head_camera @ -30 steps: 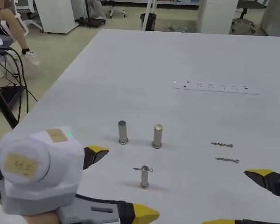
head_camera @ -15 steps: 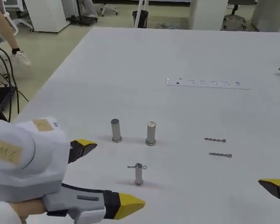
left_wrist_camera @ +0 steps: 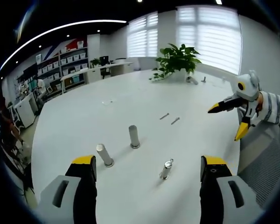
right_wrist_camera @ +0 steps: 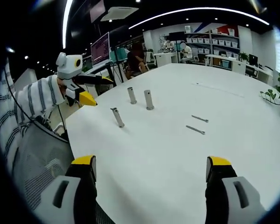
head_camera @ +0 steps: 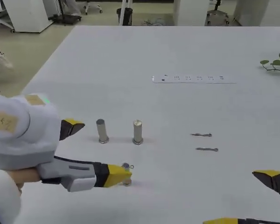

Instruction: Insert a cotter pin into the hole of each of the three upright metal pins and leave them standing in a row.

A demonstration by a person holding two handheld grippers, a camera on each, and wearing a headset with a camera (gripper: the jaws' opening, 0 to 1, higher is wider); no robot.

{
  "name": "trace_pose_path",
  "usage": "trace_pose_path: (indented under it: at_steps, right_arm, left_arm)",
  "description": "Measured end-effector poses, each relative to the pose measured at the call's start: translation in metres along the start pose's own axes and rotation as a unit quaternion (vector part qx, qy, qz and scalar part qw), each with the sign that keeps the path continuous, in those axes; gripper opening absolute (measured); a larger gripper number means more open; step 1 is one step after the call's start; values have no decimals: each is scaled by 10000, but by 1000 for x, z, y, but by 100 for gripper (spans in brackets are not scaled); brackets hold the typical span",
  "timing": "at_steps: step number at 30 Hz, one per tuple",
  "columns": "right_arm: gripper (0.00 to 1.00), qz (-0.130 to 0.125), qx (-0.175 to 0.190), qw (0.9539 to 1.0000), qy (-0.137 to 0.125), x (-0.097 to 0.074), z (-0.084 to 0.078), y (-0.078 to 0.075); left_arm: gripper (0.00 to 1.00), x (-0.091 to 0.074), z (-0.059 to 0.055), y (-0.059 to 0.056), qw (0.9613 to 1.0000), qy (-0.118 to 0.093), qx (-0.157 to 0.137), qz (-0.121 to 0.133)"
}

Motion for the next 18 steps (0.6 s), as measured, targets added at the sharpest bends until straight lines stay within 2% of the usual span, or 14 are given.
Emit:
trace_pose_path:
  at_steps: [8, 18]
  right_arm:
    - [96, -99, 27, 9999, 18, -3, -1, -5]
    - [95, -143, 81, 9999, 7, -4, -3, -5]
  left_arm:
    - [88, 10, 10, 22, 9999, -66, -5, 131]
    - [80, 23, 5, 35, 9998, 3, -66, 181]
Point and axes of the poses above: the centre of the closed fingertips' face, and the gripper's own axes: x roughly forward along the fingers, y roughly to its left, z roughly out of its top, the point moved 5 cm from there along -x, roughly backward along the fingers, and after that the axes turned 5 degrees about -z, right-handed, at the moved point
